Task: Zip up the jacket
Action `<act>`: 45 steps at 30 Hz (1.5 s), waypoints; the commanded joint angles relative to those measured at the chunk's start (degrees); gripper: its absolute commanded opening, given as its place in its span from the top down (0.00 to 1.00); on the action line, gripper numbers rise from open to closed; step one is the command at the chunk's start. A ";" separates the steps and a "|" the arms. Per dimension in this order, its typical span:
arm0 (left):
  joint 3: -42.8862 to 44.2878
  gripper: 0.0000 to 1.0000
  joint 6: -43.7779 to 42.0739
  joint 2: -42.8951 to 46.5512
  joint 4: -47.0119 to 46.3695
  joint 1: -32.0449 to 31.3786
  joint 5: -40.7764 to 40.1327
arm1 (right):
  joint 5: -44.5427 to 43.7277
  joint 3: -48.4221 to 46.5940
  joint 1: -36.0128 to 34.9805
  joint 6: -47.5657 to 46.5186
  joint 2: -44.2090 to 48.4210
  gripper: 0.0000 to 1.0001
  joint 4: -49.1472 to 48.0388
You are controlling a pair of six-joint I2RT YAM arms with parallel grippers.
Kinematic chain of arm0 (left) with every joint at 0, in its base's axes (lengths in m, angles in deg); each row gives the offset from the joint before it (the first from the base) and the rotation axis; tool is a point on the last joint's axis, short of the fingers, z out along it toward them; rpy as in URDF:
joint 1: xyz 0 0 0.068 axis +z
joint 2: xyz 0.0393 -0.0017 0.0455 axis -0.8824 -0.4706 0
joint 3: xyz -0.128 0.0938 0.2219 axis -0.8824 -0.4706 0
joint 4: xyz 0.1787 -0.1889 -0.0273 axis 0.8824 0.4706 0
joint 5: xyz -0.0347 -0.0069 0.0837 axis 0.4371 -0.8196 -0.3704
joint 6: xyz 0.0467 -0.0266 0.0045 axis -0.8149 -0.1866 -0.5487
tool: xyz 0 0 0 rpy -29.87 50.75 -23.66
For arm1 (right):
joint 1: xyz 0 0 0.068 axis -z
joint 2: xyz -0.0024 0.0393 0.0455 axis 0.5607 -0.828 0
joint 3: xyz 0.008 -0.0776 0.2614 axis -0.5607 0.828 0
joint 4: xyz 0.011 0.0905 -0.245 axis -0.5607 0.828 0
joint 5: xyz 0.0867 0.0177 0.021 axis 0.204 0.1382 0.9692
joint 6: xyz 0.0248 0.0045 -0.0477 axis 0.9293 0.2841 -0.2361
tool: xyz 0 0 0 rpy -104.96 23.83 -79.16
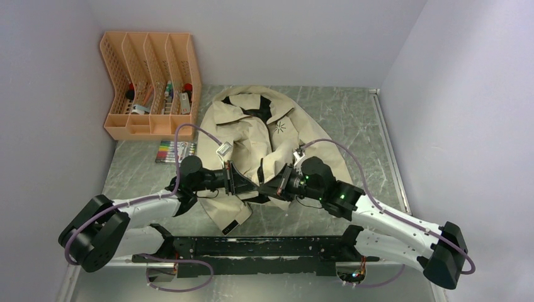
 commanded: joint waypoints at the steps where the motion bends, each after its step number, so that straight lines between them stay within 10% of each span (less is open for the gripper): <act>1: -0.08 0.92 -7.37 2.43 10.41 -2.51 -0.93 | -4.00 -5.86 2.57 0.44 -0.24 1.00 -1.38; 45: 2.15 0.92 -13.25 9.05 27.57 -20.12 -13.49 | -6.13 -16.90 17.39 -10.63 -14.09 1.00 -18.76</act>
